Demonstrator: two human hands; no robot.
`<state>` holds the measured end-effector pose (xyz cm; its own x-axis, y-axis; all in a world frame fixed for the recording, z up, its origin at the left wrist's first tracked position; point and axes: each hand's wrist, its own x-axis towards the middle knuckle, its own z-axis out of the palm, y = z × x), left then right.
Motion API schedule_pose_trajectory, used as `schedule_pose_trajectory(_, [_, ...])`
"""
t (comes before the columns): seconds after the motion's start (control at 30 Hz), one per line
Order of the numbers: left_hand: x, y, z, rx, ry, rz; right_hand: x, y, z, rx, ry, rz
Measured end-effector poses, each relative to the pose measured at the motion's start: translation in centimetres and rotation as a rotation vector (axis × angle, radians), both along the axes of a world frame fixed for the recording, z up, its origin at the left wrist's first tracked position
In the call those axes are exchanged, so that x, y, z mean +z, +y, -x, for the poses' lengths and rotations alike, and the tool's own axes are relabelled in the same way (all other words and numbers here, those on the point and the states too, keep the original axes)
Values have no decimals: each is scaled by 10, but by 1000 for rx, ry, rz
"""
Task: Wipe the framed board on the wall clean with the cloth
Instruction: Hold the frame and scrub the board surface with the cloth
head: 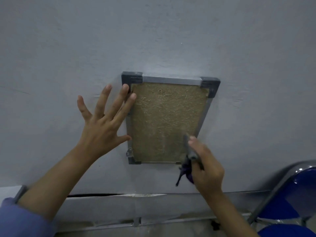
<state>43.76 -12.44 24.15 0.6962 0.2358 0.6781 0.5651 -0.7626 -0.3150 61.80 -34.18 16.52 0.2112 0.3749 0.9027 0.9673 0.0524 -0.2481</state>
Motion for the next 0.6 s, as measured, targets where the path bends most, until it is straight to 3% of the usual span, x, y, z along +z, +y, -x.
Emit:
schedule_pose_trajectory(0.1, [-10,-6,1,-10,-11,41,41,6,-22,-37,-164,-95])
schedule_pose_trajectory(0.2, [-24,-11,0,4,18,83,49,21,-44,-112,-345,-39])
schedule_pose_trajectory(0.6, [-35,4,-8,-12,16,87,-96,28,-48,-135,-429,174])
